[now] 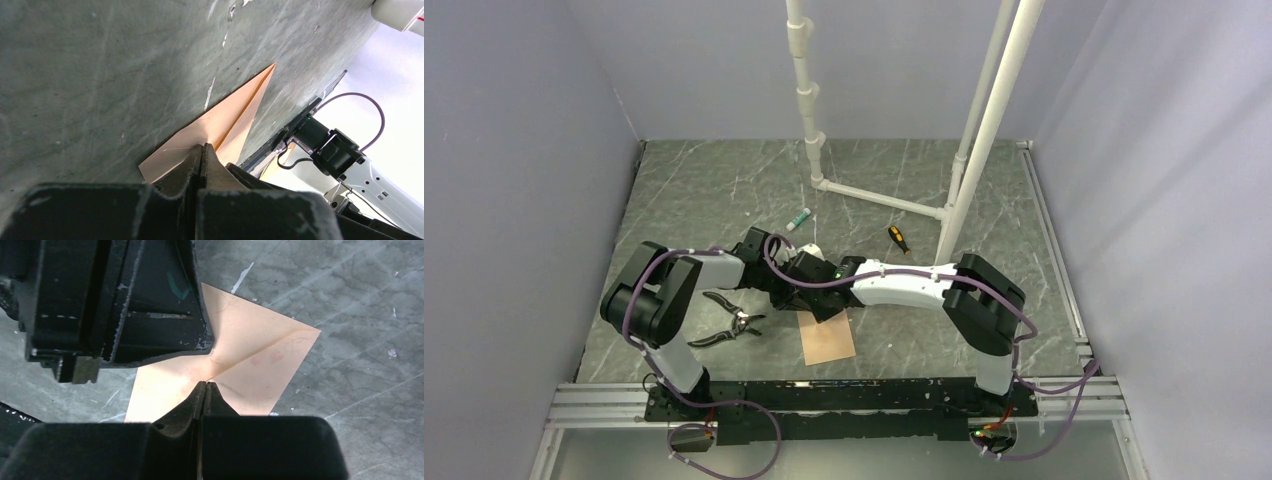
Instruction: Place the letter into the envelope and seal it
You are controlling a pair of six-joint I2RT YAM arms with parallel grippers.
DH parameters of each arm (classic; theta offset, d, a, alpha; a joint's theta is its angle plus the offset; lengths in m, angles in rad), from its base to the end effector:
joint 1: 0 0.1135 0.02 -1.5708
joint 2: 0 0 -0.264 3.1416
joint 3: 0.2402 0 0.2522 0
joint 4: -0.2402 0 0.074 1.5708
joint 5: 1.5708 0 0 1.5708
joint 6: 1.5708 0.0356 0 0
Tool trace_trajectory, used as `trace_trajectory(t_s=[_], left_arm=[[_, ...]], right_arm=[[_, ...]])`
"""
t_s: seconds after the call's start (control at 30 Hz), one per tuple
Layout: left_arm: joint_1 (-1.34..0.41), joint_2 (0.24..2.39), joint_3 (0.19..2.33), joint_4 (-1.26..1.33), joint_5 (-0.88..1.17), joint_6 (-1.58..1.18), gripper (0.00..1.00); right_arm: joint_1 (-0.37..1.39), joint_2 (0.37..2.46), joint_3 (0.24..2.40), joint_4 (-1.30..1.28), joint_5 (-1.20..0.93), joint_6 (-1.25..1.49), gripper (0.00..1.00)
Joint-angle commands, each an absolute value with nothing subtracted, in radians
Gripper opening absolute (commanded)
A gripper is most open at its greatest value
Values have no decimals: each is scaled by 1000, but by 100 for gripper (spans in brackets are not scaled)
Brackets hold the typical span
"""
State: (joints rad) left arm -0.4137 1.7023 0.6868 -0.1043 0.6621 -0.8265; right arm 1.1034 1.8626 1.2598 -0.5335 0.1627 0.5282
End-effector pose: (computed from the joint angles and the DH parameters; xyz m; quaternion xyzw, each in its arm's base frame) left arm 0.2469 -0.1323 0.1068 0.1178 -0.9171 0.3807 0.0120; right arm 0.1753 0.3346 0.1779 -0.2593 0.9383 0.1021 0.2050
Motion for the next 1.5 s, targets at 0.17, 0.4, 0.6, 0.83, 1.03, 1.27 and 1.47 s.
trace_trajectory(t_s=[0.17,0.4,0.6,0.83,1.03,1.27,1.47], left_arm=[[-428,1792,639,-194,496,-745,2],[-425,1798,641,-192,500,-741,2],[-422,1796,632,-192,498,-738,3],[-420,1804,630,-196,494,-721,3],[-420,1821,627,-191,498,-714,2],[-420,1822,629,-190,497,-711,2],[-420,1817,628,-193,491,-715,3]], right_arm=[[1111,1881,1239,-491,133,516,0],[1109,1895,1219,-488,147,509,0],[1107,1919,1213,-476,177,527,0],[1078,1904,1256,-568,237,589,0],[1042,1921,1279,-606,238,621,0],[1031,1966,1316,-638,264,659,0],[1043,1938,1303,-590,270,618,0]])
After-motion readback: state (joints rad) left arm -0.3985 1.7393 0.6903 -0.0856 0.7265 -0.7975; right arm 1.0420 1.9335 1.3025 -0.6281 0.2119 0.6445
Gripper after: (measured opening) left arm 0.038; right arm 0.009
